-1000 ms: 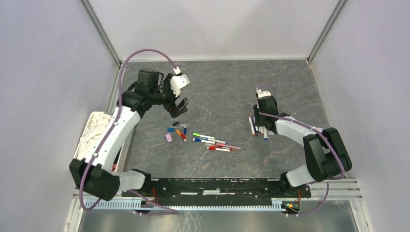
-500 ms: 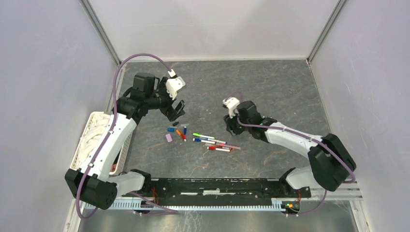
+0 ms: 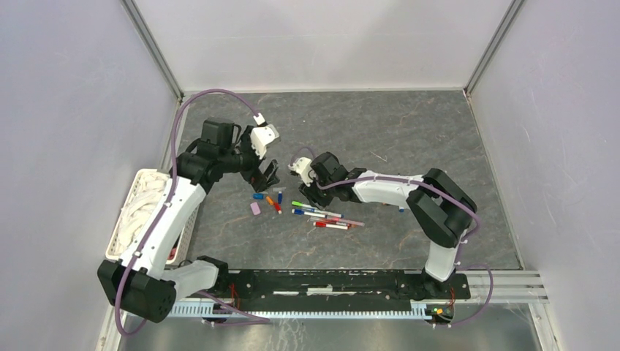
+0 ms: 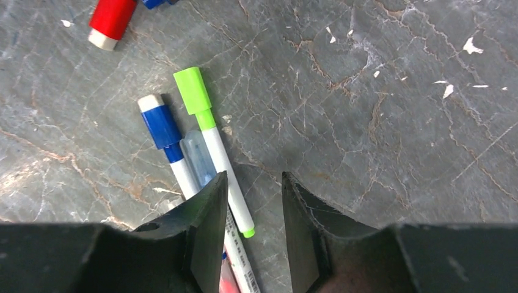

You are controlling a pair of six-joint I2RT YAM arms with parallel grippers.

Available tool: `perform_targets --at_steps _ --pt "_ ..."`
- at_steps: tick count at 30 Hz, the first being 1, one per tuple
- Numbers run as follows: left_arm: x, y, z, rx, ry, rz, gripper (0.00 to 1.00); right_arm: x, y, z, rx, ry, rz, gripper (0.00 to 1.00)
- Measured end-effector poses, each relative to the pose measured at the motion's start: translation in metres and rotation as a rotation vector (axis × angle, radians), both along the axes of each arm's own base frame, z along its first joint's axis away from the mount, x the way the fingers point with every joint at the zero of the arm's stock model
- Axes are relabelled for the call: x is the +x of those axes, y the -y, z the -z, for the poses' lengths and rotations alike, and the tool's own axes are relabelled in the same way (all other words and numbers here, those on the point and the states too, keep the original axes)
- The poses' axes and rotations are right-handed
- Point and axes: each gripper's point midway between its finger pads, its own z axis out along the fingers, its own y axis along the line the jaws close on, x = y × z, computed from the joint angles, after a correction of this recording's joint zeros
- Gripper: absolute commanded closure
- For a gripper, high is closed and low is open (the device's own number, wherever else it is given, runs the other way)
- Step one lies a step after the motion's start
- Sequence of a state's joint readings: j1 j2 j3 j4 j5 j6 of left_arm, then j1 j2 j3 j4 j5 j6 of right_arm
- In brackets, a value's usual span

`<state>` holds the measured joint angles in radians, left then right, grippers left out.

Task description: Open the pen caps

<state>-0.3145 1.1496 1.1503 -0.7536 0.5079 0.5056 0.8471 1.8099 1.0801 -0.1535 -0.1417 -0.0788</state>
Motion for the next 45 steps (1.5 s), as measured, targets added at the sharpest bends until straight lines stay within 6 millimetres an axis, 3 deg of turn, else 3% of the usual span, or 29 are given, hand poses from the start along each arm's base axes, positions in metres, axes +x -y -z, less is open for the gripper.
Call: perform_targets --at_steps 17,30,45 --pt "-0.002 -0.009 -0.005 0.000 -0.001 -0.027 0.00 0.005 -0.002 0.006 0.004 0.018 0.003 0.59" --pt "0.004 -0.012 -0.036 -0.017 0.056 -0.040 0.00 -0.002 0.007 -0.003 -0.013 0.029 -0.001 0.59" --pt "0.003 -0.012 -0.030 -0.010 0.019 -0.040 0.00 -0.009 0.010 0.016 -0.050 0.002 -0.029 0.63"
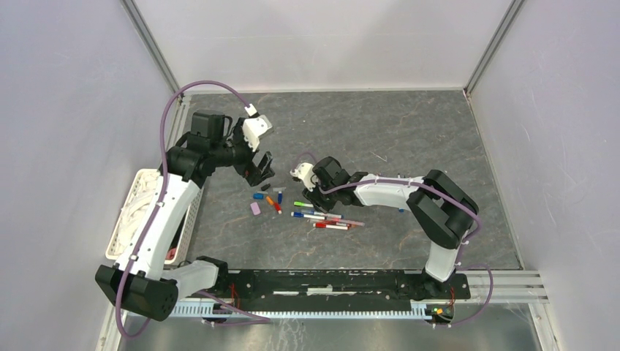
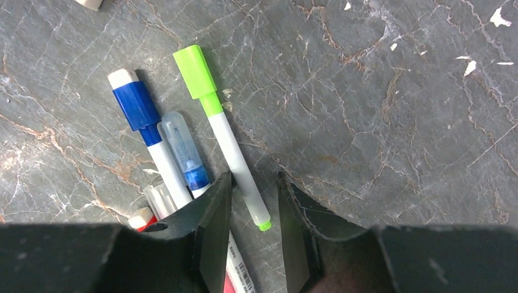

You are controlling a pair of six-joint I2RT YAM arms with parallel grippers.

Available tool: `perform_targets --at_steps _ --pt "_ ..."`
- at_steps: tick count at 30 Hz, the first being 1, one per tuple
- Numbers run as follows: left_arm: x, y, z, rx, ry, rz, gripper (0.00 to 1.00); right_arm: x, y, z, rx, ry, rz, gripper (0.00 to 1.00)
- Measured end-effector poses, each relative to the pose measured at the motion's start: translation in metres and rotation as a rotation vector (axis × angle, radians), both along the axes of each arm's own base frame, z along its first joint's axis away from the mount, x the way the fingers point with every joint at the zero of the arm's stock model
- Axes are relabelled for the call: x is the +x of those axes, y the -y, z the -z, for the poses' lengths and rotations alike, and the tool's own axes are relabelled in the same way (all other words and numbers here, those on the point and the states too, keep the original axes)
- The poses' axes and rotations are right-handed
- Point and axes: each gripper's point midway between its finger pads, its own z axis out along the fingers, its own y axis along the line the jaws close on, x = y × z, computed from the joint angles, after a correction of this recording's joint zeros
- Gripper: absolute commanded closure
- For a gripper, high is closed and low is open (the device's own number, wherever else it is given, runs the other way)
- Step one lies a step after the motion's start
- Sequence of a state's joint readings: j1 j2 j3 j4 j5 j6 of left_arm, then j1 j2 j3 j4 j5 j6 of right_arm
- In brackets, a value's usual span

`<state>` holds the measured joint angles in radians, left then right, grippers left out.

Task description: Open the pen caps

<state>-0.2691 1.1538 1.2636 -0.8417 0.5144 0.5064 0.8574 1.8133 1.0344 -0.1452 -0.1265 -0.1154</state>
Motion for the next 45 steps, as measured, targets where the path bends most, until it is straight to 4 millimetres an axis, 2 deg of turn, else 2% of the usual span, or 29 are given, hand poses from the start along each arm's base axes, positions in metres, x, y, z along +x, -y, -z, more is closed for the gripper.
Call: perform_targets --at_steps 4,10,14,18,21,23,27,32,35,40,43,45 --pt "-0.001 0.001 0.000 -0.007 -0.005 0.006 0.00 0.002 0.001 0.000 -0.002 0.006 0.005 0.69" --pt "-0.005 0.001 0.002 -0.002 -0.017 0.022 0.00 0.009 -0.003 0.000 0.027 -0.012 0.019 1.00" --pt "-0.009 0.002 0.013 0.010 -0.028 0.056 0.00 0.015 0.002 -0.001 0.064 -0.041 0.050 1.00" --pt "-0.022 0.000 0.056 0.046 -0.113 0.102 0.03 0.011 0.012 -0.008 0.109 -0.083 0.070 1.00" --pt "-0.037 -0.003 0.094 0.077 -0.194 0.145 0.04 0.003 0.009 -0.031 0.187 -0.116 0.049 1.00" --pt "-0.047 -0.003 0.110 0.084 -0.219 0.187 0.03 -0.007 0.000 -0.051 0.259 -0.140 0.000 1.00" --pt "-0.062 0.004 0.123 0.077 -0.200 0.307 0.03 -0.031 -0.014 -0.081 0.374 -0.210 -0.097 1.00" --pt "-0.072 0.019 0.118 0.073 -0.117 0.431 0.06 -0.063 -0.021 -0.092 0.434 -0.340 -0.193 1.00" --pt "-0.073 0.027 0.119 0.081 -0.091 0.479 0.12 -0.075 -0.025 -0.098 0.442 -0.401 -0.233 1.00" --pt "-0.080 0.038 0.124 0.098 -0.084 0.550 0.31 -0.081 -0.036 -0.112 0.465 -0.431 -0.283 1.00" --pt "-0.085 0.045 0.126 0.105 -0.084 0.584 0.46 -0.081 -0.038 -0.115 0.471 -0.447 -0.291 1.00" --pt "-0.086 0.046 0.128 0.114 -0.082 0.601 0.60 -0.081 -0.039 -0.114 0.470 -0.453 -0.291 1.00"
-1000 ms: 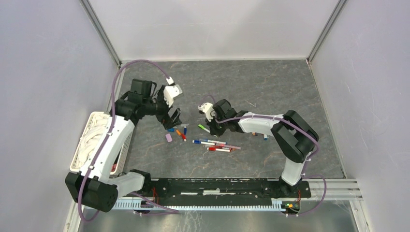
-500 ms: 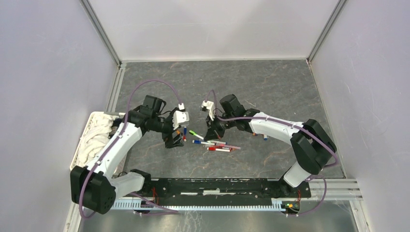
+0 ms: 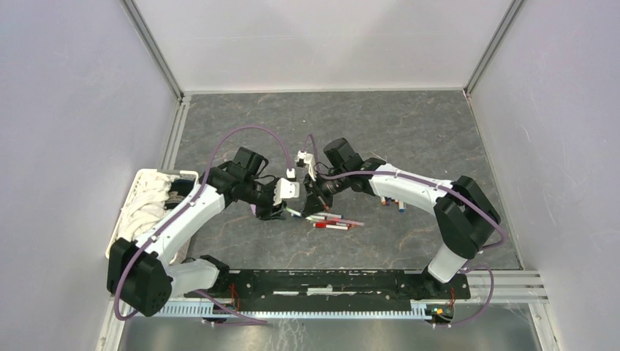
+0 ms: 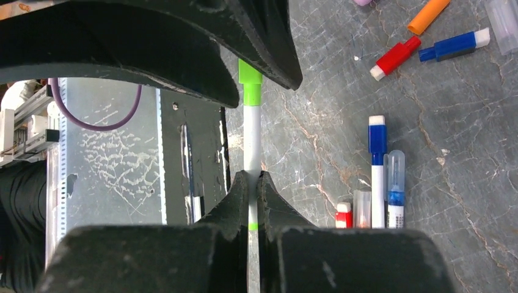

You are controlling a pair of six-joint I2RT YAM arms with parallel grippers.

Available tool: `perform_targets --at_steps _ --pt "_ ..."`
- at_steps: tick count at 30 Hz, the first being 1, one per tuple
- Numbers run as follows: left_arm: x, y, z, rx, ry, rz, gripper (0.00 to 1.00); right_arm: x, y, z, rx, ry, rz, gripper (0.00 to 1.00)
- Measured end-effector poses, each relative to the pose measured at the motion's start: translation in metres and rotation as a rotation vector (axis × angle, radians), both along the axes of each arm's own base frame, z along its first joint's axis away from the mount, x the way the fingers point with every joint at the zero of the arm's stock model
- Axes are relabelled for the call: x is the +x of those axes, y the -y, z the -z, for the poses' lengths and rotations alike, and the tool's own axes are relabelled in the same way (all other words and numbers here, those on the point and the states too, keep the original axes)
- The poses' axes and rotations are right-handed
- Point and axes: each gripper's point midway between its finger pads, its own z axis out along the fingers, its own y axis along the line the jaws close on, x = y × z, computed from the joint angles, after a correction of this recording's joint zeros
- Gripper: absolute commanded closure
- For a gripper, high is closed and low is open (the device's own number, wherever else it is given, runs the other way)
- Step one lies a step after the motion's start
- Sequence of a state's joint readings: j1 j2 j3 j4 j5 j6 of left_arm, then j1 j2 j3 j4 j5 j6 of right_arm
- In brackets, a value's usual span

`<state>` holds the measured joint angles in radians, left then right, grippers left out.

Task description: Open the pen caps

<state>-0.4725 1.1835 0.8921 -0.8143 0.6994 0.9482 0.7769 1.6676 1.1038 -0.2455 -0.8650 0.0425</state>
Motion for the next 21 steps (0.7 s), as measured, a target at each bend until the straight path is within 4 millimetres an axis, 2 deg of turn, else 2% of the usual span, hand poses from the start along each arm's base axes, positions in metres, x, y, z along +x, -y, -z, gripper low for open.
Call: perform_targets --at_steps 3,4,9,12,17,21 --pt "0.001 -0.001 0.002 0.016 0.016 0.011 0.93 -0.002 0.000 0.001 -0.004 -0.017 -0.004 1.00" --pt "0.000 -0.001 0.003 0.020 0.016 0.017 0.97 -0.001 0.000 0.001 -0.004 -0.013 -0.004 1.00" --pt "-0.004 -0.005 0.010 0.061 0.004 0.032 0.98 0.000 -0.001 0.002 -0.007 -0.027 0.004 0.69" --pt "-0.004 -0.005 0.010 0.068 0.008 0.033 0.98 -0.001 -0.005 0.006 -0.017 -0.054 0.007 0.59" --pt "-0.003 -0.004 0.008 0.068 0.017 0.037 0.98 -0.010 -0.023 0.017 -0.025 -0.118 -0.029 0.59" --pt "-0.003 -0.002 0.007 0.065 0.023 0.044 0.98 -0.015 -0.034 0.021 -0.009 -0.172 -0.042 0.70"
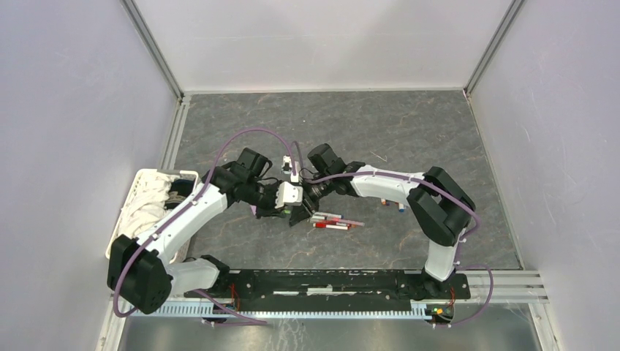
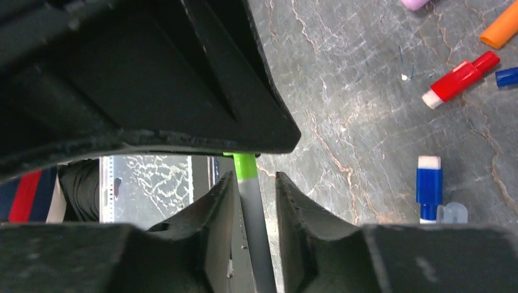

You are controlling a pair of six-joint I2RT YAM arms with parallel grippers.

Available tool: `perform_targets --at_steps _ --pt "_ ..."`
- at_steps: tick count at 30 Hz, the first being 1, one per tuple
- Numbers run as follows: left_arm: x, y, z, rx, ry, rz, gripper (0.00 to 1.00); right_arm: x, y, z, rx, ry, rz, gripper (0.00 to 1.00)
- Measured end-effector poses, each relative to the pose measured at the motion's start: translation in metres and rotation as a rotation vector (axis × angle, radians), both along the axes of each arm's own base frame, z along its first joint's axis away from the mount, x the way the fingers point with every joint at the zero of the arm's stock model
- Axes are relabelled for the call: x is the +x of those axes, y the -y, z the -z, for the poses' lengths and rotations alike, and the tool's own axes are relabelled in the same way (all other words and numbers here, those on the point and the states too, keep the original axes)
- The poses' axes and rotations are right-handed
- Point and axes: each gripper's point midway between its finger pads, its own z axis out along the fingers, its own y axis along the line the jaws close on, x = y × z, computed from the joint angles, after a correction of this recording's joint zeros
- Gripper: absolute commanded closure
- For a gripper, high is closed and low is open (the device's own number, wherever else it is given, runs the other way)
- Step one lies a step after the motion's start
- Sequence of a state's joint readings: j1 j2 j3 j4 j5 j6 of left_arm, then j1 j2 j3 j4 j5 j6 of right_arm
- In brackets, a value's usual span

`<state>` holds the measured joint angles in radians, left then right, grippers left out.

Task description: Open the pen caps

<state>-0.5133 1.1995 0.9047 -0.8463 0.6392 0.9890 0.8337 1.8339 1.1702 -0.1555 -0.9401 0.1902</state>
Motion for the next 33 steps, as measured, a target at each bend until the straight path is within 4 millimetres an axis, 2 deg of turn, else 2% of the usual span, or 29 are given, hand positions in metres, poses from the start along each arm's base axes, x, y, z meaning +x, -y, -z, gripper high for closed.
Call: perform_targets --at_steps 5,7,13,18,22,27,30,33 --pt "0.000 -0.001 0.000 0.005 0.002 0.001 0.98 0.005 -0.010 -0.009 0.034 -0.021 0.007 0.83" --pt "0.001 -0.002 0.000 0.009 0.014 0.007 0.98 0.004 -0.011 -0.010 0.040 -0.029 0.000 1.00" --pt "-0.001 -0.003 0.001 0.018 0.020 0.022 0.98 0.004 -0.010 -0.009 0.042 -0.028 -0.013 1.00" --pt "0.007 -0.001 0.001 0.030 0.071 0.035 0.98 0.008 -0.002 -0.007 0.048 0.015 0.005 1.00" --pt "0.020 0.004 -0.004 0.005 0.133 0.052 0.98 0.017 0.011 -0.012 0.067 0.108 0.052 1.00" --pt "0.060 -0.045 0.002 0.115 0.152 -0.129 0.98 0.011 0.063 0.017 -0.070 0.032 0.133 1.00" --pt "0.065 -0.052 0.006 0.143 0.150 -0.152 0.98 0.008 0.078 0.031 -0.137 0.003 0.152 1.00" --pt "0.072 -0.050 0.006 0.131 0.171 -0.163 0.98 0.015 0.087 0.032 -0.166 0.024 0.193 1.00"
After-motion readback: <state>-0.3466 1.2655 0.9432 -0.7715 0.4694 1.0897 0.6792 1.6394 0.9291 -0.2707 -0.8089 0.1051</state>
